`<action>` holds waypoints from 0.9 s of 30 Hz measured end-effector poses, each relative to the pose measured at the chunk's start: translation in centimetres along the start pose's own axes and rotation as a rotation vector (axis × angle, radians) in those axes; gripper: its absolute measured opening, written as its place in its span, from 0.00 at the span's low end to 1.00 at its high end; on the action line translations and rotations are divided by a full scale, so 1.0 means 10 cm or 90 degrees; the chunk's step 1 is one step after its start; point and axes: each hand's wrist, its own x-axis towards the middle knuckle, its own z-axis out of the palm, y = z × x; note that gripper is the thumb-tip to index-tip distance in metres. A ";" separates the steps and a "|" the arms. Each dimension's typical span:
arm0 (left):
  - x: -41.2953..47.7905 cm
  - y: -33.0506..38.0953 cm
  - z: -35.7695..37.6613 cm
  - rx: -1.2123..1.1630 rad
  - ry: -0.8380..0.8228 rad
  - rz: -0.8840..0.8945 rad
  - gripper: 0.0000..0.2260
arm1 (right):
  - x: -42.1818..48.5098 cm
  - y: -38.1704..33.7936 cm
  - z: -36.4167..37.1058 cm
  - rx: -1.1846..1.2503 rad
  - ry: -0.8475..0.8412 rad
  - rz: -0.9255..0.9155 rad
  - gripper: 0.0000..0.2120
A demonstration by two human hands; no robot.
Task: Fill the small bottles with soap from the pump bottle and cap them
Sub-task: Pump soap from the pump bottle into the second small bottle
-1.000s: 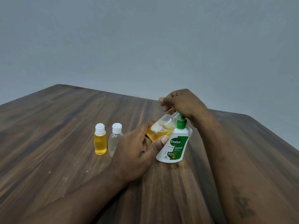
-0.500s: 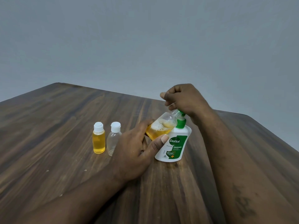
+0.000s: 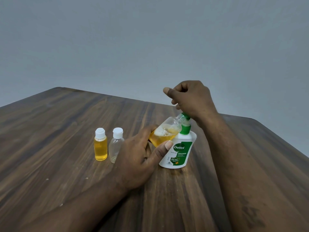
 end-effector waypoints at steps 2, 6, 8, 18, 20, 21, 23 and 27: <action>0.00 -0.01 0.00 0.008 -0.002 -0.001 0.28 | 0.01 -0.03 0.01 0.040 0.029 -0.003 0.18; 0.01 -0.02 -0.01 0.001 0.002 -0.007 0.26 | 0.00 0.02 0.07 0.036 -0.010 0.024 0.15; 0.00 -0.02 -0.01 0.004 0.001 -0.008 0.25 | 0.00 0.06 0.08 0.045 -0.103 0.068 0.13; -0.01 0.00 -0.02 0.016 -0.013 0.004 0.22 | -0.02 0.10 0.11 0.045 -0.254 0.116 0.12; 0.00 -0.01 -0.01 0.022 -0.011 0.006 0.23 | -0.02 0.09 0.09 0.049 -0.241 0.107 0.12; 0.00 -0.01 -0.01 0.021 -0.012 0.005 0.24 | -0.01 0.08 0.08 0.058 -0.227 0.101 0.12; -0.01 -0.01 0.01 0.013 -0.019 -0.005 0.26 | -0.02 0.04 0.04 0.061 -0.186 0.077 0.14; -0.01 -0.02 0.00 0.006 -0.034 -0.042 0.27 | -0.05 -0.01 0.03 0.087 -0.091 0.052 0.20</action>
